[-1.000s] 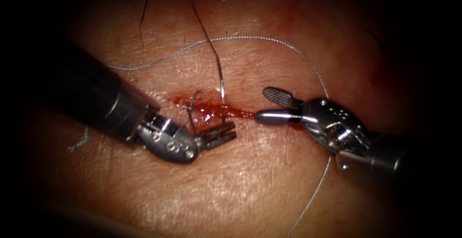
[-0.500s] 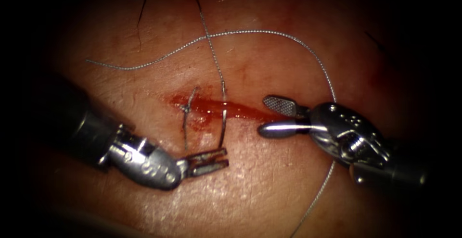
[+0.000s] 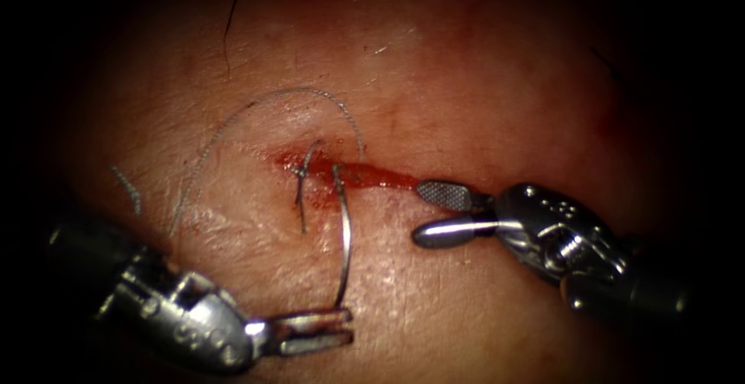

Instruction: Wound Closure

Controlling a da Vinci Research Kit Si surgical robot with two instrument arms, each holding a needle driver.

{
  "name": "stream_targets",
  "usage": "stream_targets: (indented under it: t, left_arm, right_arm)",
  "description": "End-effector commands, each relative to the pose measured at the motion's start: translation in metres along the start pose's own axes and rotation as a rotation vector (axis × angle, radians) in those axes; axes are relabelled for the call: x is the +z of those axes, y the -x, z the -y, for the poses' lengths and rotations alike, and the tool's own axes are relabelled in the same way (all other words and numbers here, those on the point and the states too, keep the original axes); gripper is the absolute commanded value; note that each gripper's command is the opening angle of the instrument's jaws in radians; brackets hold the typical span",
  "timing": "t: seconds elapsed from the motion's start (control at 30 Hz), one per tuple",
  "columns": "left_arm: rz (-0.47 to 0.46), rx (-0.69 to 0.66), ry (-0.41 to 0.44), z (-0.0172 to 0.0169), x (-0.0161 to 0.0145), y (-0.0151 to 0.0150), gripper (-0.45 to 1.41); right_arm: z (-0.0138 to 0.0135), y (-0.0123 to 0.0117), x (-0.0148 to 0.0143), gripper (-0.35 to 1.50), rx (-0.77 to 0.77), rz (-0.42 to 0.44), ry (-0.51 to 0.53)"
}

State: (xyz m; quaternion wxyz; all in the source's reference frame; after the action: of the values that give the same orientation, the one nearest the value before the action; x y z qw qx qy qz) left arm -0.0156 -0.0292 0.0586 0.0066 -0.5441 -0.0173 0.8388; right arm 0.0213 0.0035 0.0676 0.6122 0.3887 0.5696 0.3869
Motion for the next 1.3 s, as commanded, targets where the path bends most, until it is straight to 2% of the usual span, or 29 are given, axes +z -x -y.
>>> stream_targets:
  t: [0.03,0.23,0.43,0.63,0.9,1.07,1.3]
  left_arm:
    - [0.029,0.025,-0.028,0.0006,0.0002,0.0004,-0.45]
    - [0.075,0.097,-0.096,0.0032,0.0011,0.0012,-0.45]
    - [0.100,0.131,-0.119,0.0020,0.0030,0.0035,-0.45]
    - [0.117,0.145,-0.134,0.0012,0.0039,0.0056,-0.45]
    - [0.122,0.170,-0.136,0.0004,0.0046,0.0051,-0.45]
    - [0.122,0.190,-0.134,-0.0005,0.0053,0.0047,-0.45]
    - [0.128,0.193,-0.133,-0.0008,0.0057,0.0051,-0.45]
  right_arm:
    - [0.0000,0.0002,0.0010,1.08,0.004,-0.005,-0.007]
    - [0.0003,-0.0016,0.0007,1.15,0.020,-0.011,-0.009]
    - [0.0011,-0.0031,0.0007,1.13,0.052,-0.029,-0.036]
    - [0.0009,-0.0024,0.0013,1.06,0.117,-0.023,-0.050]
    - [0.0001,-0.0015,0.0024,1.03,0.159,0.010,-0.052]
    - [-0.0010,-0.0021,0.0034,1.03,0.165,0.010,-0.038]
    - [-0.0012,-0.0025,0.0041,1.03,0.179,0.016,-0.045]
